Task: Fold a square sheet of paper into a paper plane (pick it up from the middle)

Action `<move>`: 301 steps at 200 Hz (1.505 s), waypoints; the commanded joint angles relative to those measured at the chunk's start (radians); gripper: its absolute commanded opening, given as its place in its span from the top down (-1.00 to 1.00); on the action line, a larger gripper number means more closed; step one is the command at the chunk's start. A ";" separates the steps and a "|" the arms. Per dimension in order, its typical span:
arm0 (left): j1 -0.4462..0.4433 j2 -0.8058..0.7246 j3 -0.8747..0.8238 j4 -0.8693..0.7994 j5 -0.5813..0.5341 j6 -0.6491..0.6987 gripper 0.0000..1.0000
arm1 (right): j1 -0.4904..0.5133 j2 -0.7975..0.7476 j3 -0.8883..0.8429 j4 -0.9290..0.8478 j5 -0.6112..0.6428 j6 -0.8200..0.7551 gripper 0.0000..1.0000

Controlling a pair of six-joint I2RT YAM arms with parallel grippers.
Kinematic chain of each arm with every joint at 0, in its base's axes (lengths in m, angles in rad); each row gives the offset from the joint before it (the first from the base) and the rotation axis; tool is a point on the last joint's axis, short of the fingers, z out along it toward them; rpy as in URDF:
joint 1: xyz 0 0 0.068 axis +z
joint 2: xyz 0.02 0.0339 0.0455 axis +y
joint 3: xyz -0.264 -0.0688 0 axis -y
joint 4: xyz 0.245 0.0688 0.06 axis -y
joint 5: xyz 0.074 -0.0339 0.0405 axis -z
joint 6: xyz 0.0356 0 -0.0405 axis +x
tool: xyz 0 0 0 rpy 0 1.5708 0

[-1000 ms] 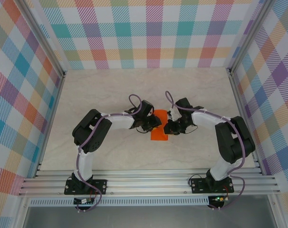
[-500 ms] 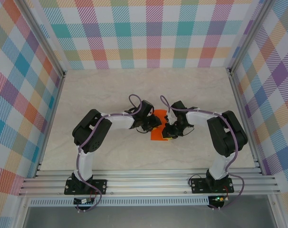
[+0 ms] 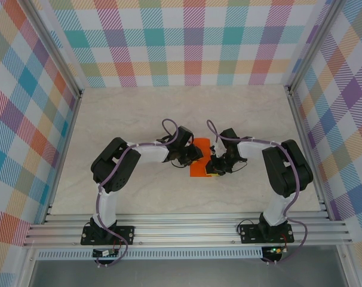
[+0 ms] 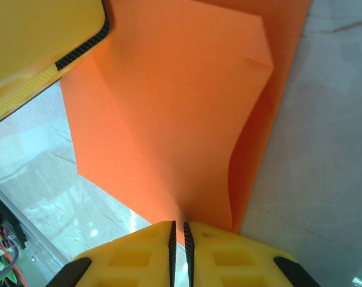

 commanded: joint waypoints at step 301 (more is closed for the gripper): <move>-0.008 -0.027 0.040 -0.083 -0.020 0.056 0.43 | -0.029 0.035 -0.049 0.005 0.074 0.106 0.78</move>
